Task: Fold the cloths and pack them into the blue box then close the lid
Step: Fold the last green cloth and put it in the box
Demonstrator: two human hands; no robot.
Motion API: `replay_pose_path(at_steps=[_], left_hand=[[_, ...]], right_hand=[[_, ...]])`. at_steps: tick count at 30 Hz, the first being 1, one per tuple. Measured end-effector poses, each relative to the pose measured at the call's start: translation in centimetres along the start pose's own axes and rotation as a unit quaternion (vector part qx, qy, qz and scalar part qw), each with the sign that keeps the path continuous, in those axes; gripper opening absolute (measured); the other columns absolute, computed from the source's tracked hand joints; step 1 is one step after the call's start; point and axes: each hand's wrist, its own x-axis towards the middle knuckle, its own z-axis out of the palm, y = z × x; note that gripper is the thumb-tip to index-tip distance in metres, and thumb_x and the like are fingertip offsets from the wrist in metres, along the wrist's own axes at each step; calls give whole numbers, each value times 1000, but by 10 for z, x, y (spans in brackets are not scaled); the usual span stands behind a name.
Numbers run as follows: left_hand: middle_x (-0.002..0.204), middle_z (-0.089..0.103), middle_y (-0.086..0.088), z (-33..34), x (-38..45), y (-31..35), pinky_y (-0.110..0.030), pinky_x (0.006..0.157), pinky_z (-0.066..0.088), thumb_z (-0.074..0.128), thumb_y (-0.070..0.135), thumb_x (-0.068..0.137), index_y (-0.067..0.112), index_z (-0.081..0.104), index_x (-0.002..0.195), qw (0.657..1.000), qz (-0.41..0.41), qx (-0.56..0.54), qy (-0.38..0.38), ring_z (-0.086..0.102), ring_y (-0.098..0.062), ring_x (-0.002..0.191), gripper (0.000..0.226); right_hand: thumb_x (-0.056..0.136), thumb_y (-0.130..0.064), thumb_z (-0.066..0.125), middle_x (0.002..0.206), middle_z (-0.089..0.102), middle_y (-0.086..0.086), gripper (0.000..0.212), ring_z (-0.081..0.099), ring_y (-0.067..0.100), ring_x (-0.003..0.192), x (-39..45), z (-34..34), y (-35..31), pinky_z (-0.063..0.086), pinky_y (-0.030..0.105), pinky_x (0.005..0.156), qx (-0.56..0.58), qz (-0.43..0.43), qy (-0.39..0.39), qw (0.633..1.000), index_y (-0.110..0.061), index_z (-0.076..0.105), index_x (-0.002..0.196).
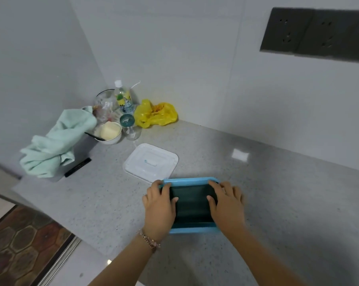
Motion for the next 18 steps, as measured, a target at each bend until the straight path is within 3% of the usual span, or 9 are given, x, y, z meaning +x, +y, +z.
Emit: replay_pose_path(at_steps=[2,4,8,10,13,15,18], left_hand=[[144,29,-8,4,1,-6,-36,101,26,50,46,92,27,40,137,999,-31,39,-12,31,-24,127,49],[142,29,-9,5,3,-8,-37,99,34,57,49,87,28,36,137,996,-84,-5,-26,33,-25,126,58],[124,45,-9,4,7,-7,-36,80,54,70,39,80,23,28,135,980,-137,-130,-60,55,-24,104,71],[126,47,-11,6,11,-9,-37,83,52,74,36,78,21,21,139,971,-157,-163,-77,56,-26,108,82],[129,46,-11,6,18,-13,-36,88,48,77,34,75,18,23,139,957,-183,-203,-100,53,-27,114,86],[121,47,-9,5,21,-15,-35,88,47,76,35,76,16,33,132,958,-178,-192,-117,52,-25,110,73],[114,47,-8,2,25,-14,-33,83,47,74,38,77,15,38,124,959,-178,-178,-132,53,-23,101,64]], right_hand=[[98,-46,25,152,12,-1,50,11,25,136,0,7,4,12,42,114,-17,22,-31,999,-39,15,147],[99,-45,18,156,-6,1,52,-2,28,142,-1,11,6,2,45,116,-47,23,-41,998,-40,2,148],[99,-40,21,155,-16,6,57,-6,32,143,-3,14,6,0,48,116,-68,26,-57,996,-42,-12,145],[99,-38,27,155,-9,7,60,3,32,142,-3,12,4,12,48,115,-19,48,-63,997,-45,-11,144],[96,-28,47,145,19,15,74,39,28,120,-1,5,-3,38,44,100,198,135,-59,969,-40,-5,147],[93,-22,53,138,28,16,73,47,25,107,2,2,-6,43,43,95,272,181,-59,943,-30,7,149],[92,-22,56,134,32,15,57,49,25,108,8,-4,-7,43,40,99,267,195,-82,940,-17,30,143]])
